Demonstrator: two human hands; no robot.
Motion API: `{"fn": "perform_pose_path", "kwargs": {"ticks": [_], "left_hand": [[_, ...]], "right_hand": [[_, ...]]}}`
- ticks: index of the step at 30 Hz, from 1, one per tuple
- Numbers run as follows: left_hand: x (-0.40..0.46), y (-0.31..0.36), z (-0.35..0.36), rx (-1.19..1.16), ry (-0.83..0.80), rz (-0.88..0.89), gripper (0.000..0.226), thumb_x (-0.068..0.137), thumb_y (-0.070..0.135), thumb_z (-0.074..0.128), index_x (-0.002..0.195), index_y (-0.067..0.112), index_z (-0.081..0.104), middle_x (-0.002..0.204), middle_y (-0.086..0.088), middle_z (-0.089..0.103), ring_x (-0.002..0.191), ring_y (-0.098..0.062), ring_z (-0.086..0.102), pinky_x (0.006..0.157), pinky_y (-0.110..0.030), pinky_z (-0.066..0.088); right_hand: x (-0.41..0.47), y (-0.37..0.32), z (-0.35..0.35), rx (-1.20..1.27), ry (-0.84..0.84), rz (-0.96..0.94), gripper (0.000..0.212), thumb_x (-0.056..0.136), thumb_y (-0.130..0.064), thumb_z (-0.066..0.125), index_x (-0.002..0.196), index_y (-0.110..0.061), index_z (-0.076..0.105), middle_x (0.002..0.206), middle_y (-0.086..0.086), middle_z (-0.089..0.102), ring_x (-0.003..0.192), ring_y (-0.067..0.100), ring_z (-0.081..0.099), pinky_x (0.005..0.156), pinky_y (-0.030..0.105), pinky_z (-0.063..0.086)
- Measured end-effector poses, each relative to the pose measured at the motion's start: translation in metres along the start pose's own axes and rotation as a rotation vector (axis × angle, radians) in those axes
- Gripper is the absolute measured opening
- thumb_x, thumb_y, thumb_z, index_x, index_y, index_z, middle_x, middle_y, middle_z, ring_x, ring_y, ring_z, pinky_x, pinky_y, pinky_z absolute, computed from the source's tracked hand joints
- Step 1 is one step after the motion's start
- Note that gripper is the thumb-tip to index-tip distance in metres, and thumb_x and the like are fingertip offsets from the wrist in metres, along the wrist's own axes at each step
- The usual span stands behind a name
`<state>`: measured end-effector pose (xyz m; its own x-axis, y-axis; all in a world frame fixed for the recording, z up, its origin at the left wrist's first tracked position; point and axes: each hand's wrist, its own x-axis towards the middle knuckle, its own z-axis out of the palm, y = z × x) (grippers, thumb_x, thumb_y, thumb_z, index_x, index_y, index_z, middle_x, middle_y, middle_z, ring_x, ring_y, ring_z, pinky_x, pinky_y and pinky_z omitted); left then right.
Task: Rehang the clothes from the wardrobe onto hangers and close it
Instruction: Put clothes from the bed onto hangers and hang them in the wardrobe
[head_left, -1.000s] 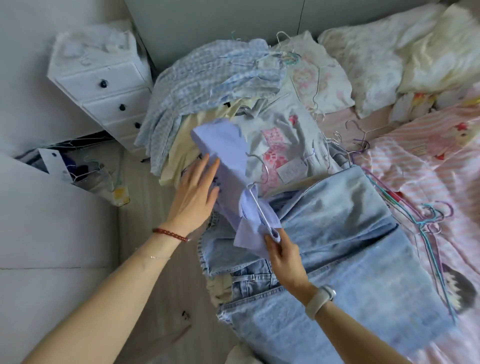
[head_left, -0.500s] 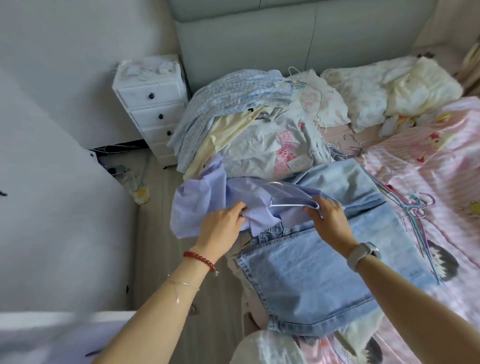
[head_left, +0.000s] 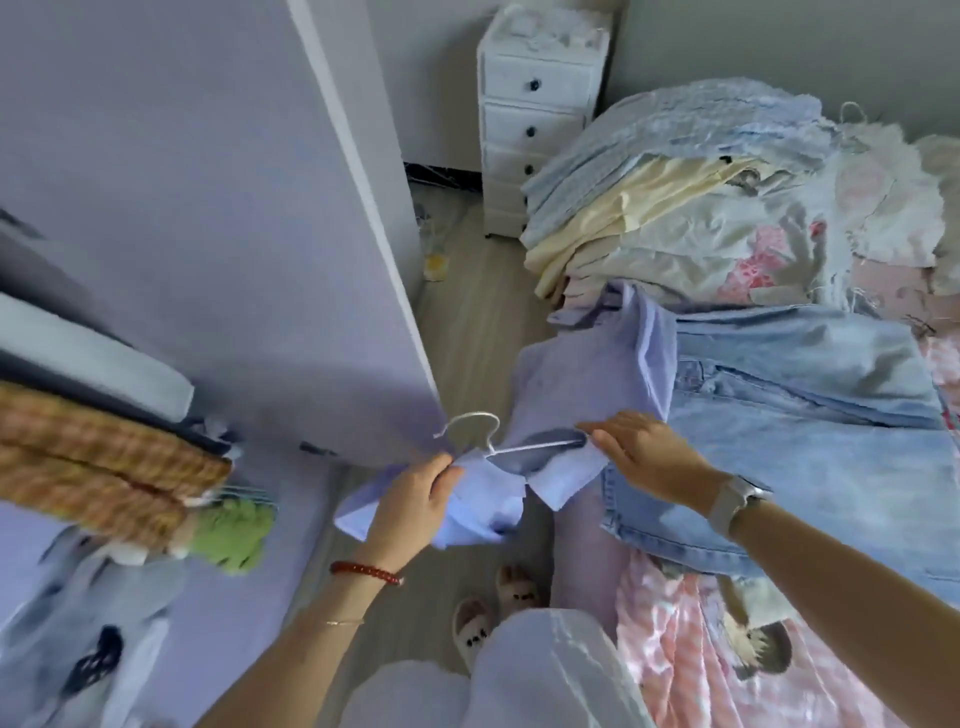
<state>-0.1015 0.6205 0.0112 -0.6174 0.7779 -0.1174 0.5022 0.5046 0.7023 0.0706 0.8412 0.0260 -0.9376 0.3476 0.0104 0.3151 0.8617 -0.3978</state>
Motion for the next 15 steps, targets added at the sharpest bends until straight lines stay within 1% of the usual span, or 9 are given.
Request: {"fn": "perform_pose_path", "kwargs": {"ticks": [2,4,6,8,11,13,14,15], "left_hand": [[-0.015,-0.021,-0.023,-0.004,0.145,-0.044,0.022,0.092,0.007,0.051,0.071,0.005,0.05,0.064,-0.01,0.05,0.066,-0.032,0.053,0.059,-0.027,0.027],[-0.03,-0.039,-0.046,0.025,0.308,-0.091,0.025,0.091,0.013,0.047,0.068,0.002,0.05,0.065,-0.014,0.051,0.065,-0.034,0.052,0.061,-0.035,0.032],[-0.047,-0.054,-0.068,0.059,0.496,-0.164,0.03,0.088,0.02,0.041,0.064,0.003,0.048,0.063,-0.021,0.051,0.062,-0.036,0.05,0.059,-0.045,0.037],[-0.067,-0.067,-0.091,0.076,0.706,-0.268,0.029,0.088,0.017,0.041,0.066,-0.001,0.05,0.065,-0.024,0.051,0.063,-0.037,0.051,0.06,-0.048,0.04],[-0.094,-0.077,-0.135,0.087,1.016,-0.4,0.025,0.089,0.009,0.04,0.074,-0.005,0.054,0.071,-0.025,0.052,0.07,-0.037,0.05,0.066,-0.043,0.036],[-0.113,-0.079,-0.167,0.102,1.18,-0.446,0.019,0.092,0.001,0.04,0.079,-0.003,0.054,0.075,-0.024,0.051,0.074,-0.035,0.047,0.069,-0.037,0.029],[-0.122,-0.081,-0.181,0.118,1.236,-0.471,0.019,0.093,-0.001,0.04,0.081,-0.006,0.054,0.077,-0.026,0.052,0.077,-0.038,0.048,0.07,-0.037,0.03],[-0.131,-0.082,-0.196,0.134,1.278,-0.501,0.02,0.094,-0.001,0.04,0.085,-0.01,0.055,0.082,-0.03,0.054,0.081,-0.041,0.049,0.073,-0.04,0.032]], "right_hand": [[0.018,-0.018,0.014,-0.005,-0.106,-0.088,0.032,0.098,-0.019,0.038,0.118,-0.009,0.06,0.098,0.013,0.067,0.097,0.028,0.06,0.085,0.025,0.033],[0.039,-0.043,0.028,0.012,-0.153,-0.199,0.026,0.095,-0.012,0.045,0.113,-0.002,0.061,0.102,0.018,0.065,0.1,0.031,0.059,0.085,0.026,0.033],[0.059,-0.077,0.034,0.063,-0.202,-0.258,0.023,0.095,-0.014,0.046,0.105,-0.001,0.062,0.101,0.018,0.064,0.098,0.032,0.059,0.082,0.028,0.034],[0.079,-0.118,0.033,0.159,-0.212,-0.326,0.021,0.095,-0.018,0.047,0.095,-0.005,0.064,0.094,0.013,0.066,0.091,0.031,0.06,0.074,0.029,0.036],[0.11,-0.189,0.019,0.241,-0.129,-0.513,0.02,0.092,-0.028,0.052,0.083,-0.017,0.067,0.082,0.0,0.069,0.08,0.023,0.063,0.067,0.026,0.04],[0.126,-0.235,0.008,0.261,-0.096,-0.655,0.019,0.091,-0.032,0.053,0.084,-0.021,0.068,0.079,0.0,0.07,0.076,0.022,0.064,0.065,0.029,0.044],[0.133,-0.253,0.005,0.261,-0.103,-0.714,0.019,0.091,-0.032,0.053,0.087,-0.021,0.068,0.079,0.002,0.07,0.075,0.024,0.063,0.064,0.03,0.045],[0.138,-0.268,0.003,0.253,-0.113,-0.767,0.019,0.092,-0.032,0.053,0.092,-0.02,0.067,0.079,0.005,0.07,0.073,0.027,0.063,0.063,0.031,0.045]]}}
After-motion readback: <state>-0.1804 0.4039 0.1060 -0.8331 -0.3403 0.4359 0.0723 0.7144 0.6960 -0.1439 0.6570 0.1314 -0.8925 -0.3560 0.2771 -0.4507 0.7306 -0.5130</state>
